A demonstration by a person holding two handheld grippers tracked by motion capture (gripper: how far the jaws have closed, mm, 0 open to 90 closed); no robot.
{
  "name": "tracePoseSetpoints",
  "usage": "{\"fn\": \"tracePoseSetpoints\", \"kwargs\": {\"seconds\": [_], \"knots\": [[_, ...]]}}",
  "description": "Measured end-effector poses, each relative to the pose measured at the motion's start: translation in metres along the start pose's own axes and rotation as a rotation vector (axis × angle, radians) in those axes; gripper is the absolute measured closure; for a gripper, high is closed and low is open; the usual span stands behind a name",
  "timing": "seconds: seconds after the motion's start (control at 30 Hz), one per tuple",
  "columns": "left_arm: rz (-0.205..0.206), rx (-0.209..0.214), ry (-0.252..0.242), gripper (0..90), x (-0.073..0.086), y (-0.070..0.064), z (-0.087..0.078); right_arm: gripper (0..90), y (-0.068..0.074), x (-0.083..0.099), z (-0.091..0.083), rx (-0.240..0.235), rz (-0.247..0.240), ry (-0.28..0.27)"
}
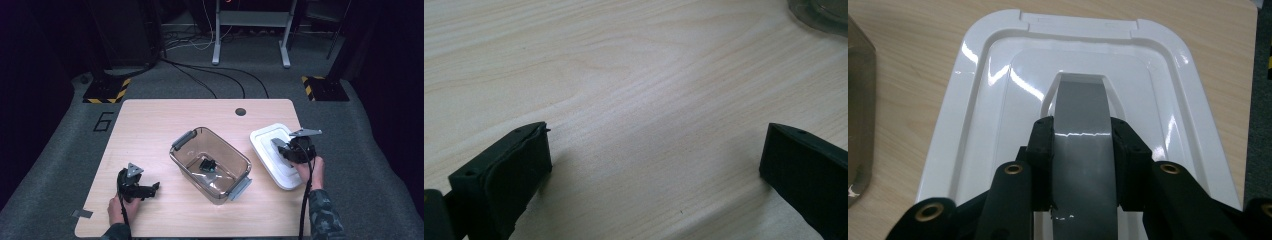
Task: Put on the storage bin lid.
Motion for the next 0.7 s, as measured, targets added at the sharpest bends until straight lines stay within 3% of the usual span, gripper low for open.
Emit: {"fn": "tracePoseSetpoints", "kwargs": {"seconds": [0.33, 0.37, 0.7], "knots": [[0.001, 0.000, 0.000, 0.0, 0.000, 0.000, 0.000, 66.7, 0.005, -0.019, -0.010, -0.011, -0.052, -0.010], [0.000, 0.000, 0.001, 0.0, 0.000, 0.000, 0.000, 66.7, 0.006, -0.021, -0.011, -0.009, -0.031, -0.016], [-0.003, 0.001, 0.001, 0.0, 0.000, 0.000, 0.000, 66.7, 0.012, -0.038, -0.018, -0.022, -0.042, -0.014]]}}
Point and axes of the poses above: each handheld gripper's, and its own axes: z roughly forward along the jaws, x roughly out of its underside, y roughly to its left, the point moved 5 cm from there along z, roughly forward along the jaws, and after that the axes turned 15 degrees about z, right-handed, at the moved point
